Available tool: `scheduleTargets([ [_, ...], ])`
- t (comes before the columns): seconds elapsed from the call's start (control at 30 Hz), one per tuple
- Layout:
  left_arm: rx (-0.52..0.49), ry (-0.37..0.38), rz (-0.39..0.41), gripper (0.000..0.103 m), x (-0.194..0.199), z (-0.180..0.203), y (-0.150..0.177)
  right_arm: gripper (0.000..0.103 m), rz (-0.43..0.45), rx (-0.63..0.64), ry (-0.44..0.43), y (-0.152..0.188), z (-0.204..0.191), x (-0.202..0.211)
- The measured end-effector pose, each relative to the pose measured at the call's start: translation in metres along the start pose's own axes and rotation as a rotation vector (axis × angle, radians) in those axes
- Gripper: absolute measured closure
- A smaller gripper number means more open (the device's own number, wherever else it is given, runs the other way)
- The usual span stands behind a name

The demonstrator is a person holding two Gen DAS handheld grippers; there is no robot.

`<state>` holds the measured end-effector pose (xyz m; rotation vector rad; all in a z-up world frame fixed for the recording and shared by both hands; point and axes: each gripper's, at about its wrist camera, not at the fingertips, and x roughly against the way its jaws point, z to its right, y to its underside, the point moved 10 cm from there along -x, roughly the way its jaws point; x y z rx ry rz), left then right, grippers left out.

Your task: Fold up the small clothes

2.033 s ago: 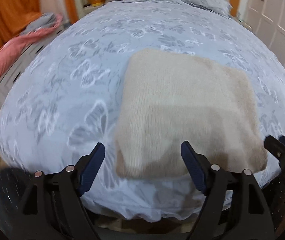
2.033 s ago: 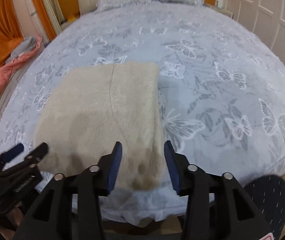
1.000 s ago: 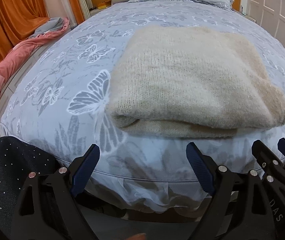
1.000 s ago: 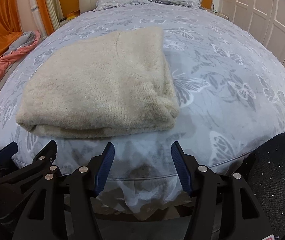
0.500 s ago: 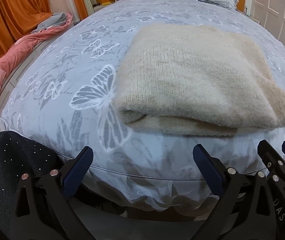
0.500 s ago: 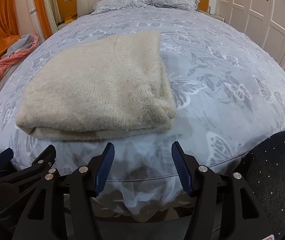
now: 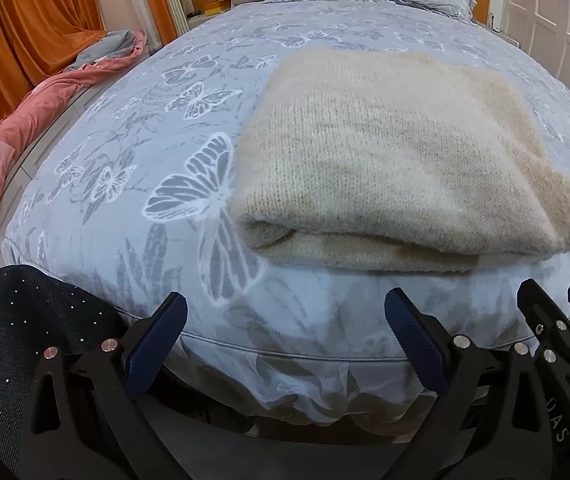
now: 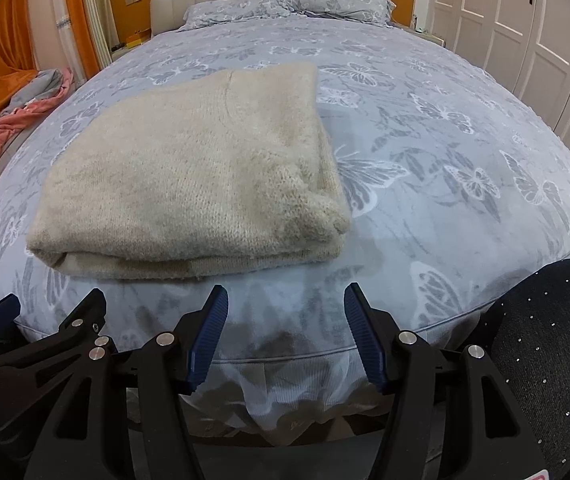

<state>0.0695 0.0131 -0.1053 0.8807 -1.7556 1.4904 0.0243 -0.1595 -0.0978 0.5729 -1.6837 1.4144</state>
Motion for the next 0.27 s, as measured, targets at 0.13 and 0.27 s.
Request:
scheduleTargets([
  [0.13, -0.019, 0.002, 0.013, 0.015, 0.0009, 0.0026, -0.0007, 0.043, -0.004, 0.004, 0.001, 0.0007, 0.0, -0.0006],
  [0.27, -0.018, 0.01, 0.003, 0.015, -0.0019, 0.0024, -0.0002, 0.043, -0.005, 0.006, 0.004, 0.0013, -0.0005, -0.0007],
])
